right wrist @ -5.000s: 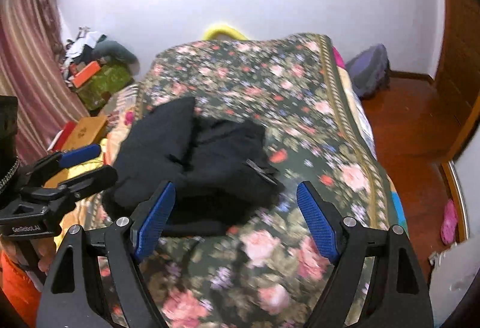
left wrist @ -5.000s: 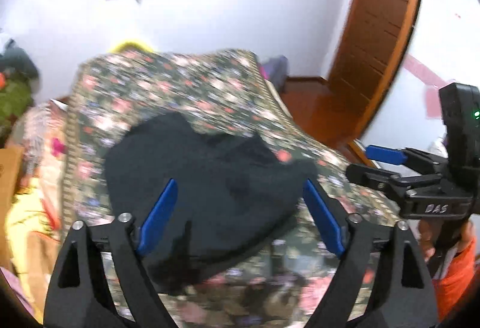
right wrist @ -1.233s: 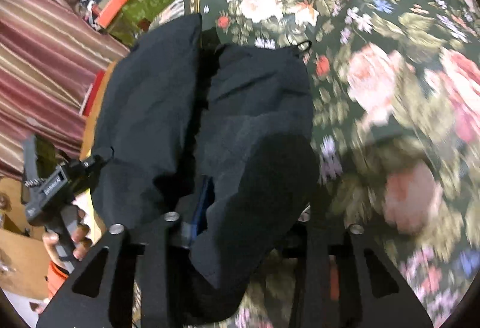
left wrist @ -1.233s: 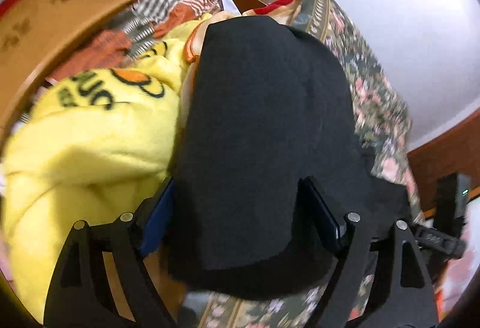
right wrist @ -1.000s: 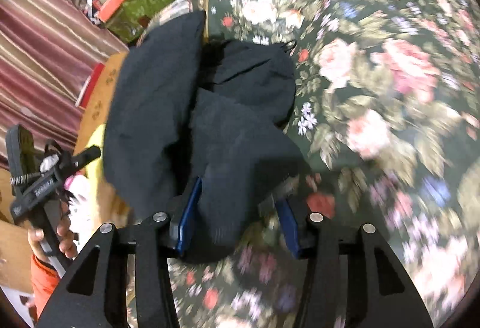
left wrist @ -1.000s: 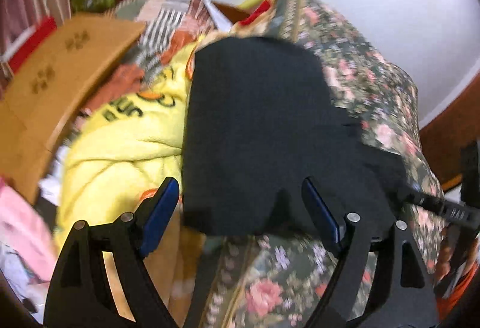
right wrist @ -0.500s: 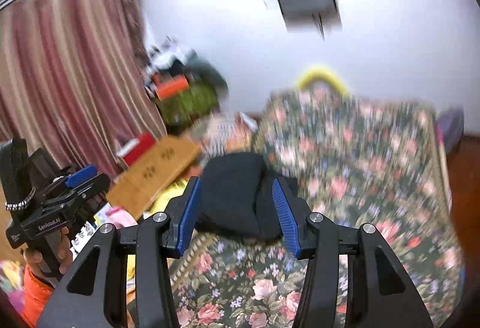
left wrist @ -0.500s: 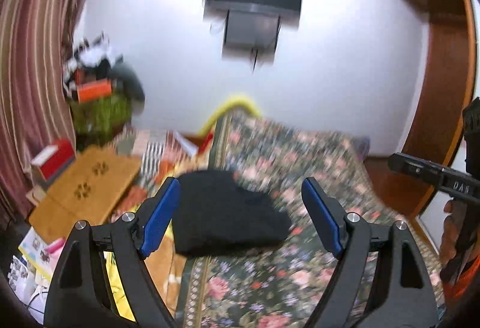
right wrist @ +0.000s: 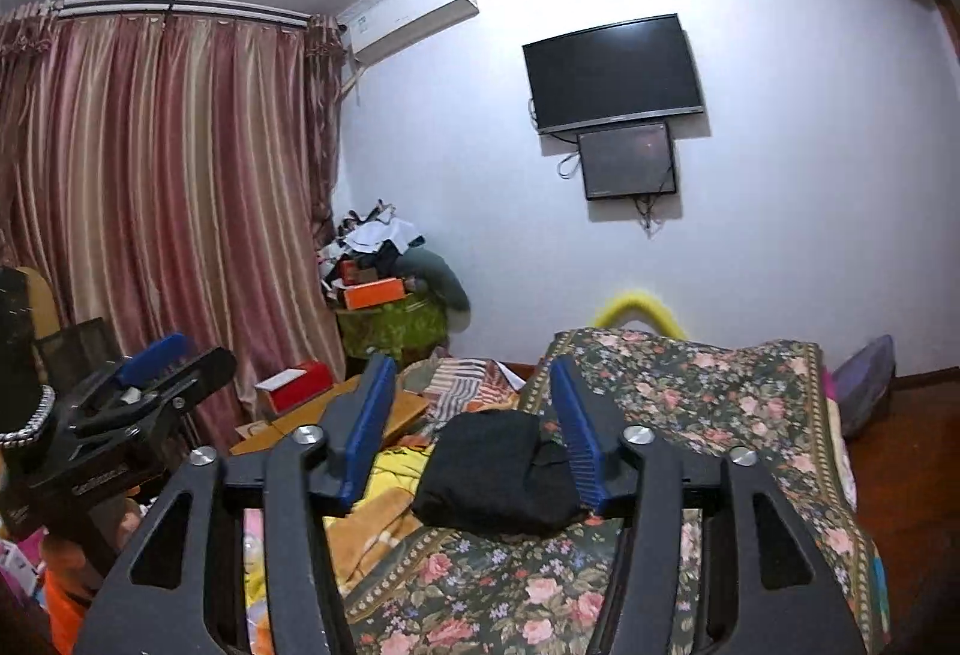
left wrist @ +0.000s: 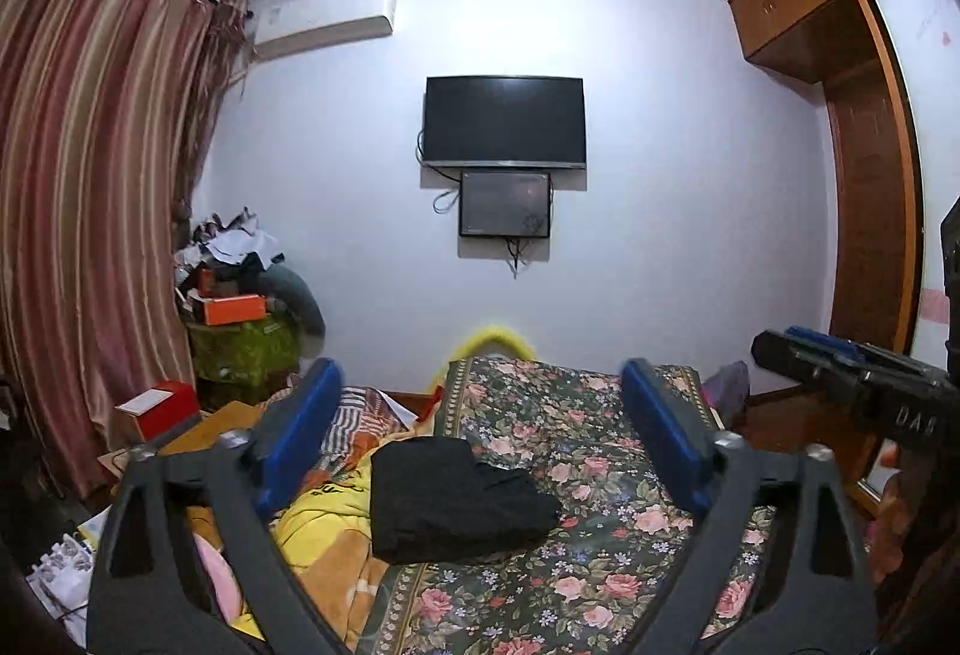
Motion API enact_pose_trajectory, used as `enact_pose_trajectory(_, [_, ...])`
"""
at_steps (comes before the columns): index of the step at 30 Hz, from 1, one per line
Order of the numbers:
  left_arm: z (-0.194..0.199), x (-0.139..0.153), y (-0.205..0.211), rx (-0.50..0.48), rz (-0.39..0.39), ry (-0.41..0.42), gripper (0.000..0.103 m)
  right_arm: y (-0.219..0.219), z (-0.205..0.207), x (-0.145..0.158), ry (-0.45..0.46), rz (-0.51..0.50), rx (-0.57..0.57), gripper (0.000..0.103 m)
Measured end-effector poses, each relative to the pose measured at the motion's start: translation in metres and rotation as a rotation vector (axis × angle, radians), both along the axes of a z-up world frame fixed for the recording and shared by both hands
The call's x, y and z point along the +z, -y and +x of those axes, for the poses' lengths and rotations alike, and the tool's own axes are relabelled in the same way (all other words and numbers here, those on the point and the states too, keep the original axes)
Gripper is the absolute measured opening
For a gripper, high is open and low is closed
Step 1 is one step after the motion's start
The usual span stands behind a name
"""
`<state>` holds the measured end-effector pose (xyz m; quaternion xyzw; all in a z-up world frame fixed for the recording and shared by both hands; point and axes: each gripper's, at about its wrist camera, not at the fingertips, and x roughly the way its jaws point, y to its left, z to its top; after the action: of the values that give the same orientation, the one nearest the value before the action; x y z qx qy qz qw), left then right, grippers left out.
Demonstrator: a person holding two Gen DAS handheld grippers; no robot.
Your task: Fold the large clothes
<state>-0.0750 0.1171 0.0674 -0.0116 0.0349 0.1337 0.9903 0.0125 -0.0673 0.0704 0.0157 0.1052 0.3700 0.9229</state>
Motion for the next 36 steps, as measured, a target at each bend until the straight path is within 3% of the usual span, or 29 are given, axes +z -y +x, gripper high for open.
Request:
enact_pose_trajectory(5, [-0.009,-0.005,0.006,0.046,0.001,0.011,0.102,0.001,-0.008,-0.002,0.034,-0.031,-0.076,0.089])
enact_pose_trajectory(9, [-0.007,-0.010,0.002,0.042,-0.013,-0.003,0.102,0.003,-0.009,0.002,0.052,-0.032,-0.110,0.101])
enact_pose_trajectory(19, [-0.005,-0.023,-0.005,0.067,-0.057,-0.040,0.102,0.004,-0.009,0.002,0.041,-0.054,-0.106,0.102])
enact_pose_trajectory(36, [-0.001,-0.032,-0.002,0.092,-0.060,-0.065,0.103,-0.001,-0.015,-0.007,0.012,-0.103,-0.082,0.102])
